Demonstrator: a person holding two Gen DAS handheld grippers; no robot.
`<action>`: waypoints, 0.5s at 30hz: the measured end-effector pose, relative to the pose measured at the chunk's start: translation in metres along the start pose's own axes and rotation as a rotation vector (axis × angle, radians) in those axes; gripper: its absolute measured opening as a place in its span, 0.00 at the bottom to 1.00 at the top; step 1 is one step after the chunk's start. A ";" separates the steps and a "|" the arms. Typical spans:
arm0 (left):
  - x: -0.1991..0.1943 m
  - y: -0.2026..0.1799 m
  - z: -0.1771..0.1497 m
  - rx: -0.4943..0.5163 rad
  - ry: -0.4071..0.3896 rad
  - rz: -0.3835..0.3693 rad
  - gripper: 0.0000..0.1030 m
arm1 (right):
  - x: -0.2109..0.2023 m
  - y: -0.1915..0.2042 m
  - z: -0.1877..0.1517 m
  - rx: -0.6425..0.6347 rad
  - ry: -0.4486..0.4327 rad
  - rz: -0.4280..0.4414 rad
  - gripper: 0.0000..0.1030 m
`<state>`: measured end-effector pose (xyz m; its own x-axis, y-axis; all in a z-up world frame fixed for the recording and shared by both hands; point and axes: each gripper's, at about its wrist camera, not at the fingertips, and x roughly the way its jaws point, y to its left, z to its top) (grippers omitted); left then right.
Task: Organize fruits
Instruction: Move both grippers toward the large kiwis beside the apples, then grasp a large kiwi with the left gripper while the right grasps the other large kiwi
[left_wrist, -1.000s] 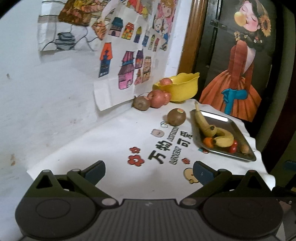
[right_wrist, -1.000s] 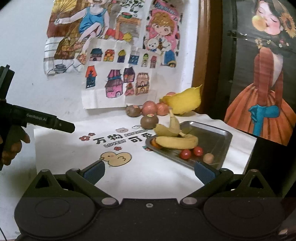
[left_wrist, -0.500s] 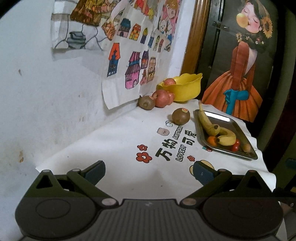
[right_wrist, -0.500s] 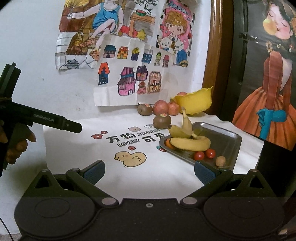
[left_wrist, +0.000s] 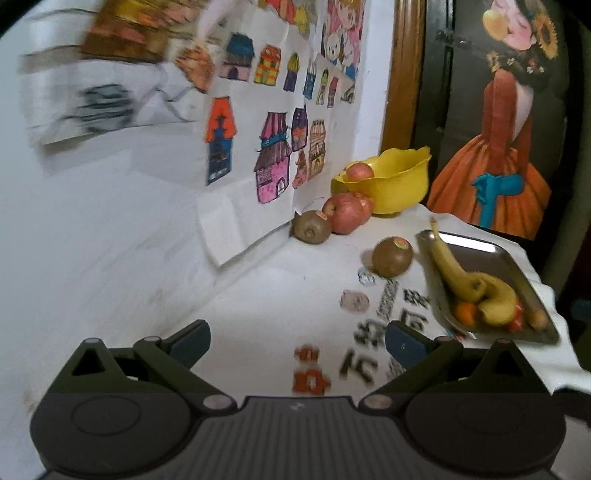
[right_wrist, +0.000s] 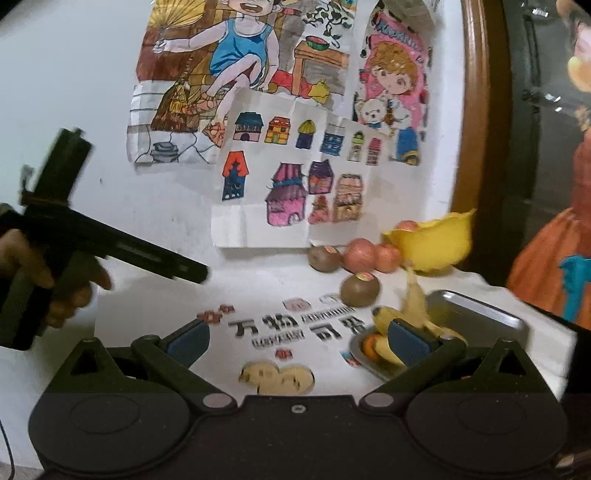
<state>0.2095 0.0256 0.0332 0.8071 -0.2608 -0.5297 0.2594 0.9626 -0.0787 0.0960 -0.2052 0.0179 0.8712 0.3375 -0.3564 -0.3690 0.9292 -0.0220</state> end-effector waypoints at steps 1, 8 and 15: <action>0.012 -0.004 0.006 -0.001 0.000 0.003 1.00 | 0.013 -0.009 0.000 0.007 0.003 0.029 0.99; 0.077 -0.030 0.046 0.032 0.021 -0.012 1.00 | 0.072 -0.052 0.011 0.013 0.013 0.121 0.99; 0.121 -0.035 0.075 -0.001 0.144 -0.038 1.00 | 0.111 -0.087 0.029 0.163 0.185 0.099 0.99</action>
<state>0.3381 -0.0453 0.0354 0.7123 -0.2843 -0.6418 0.2883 0.9521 -0.1018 0.2345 -0.2436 0.0074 0.7542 0.4082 -0.5143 -0.3789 0.9103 0.1669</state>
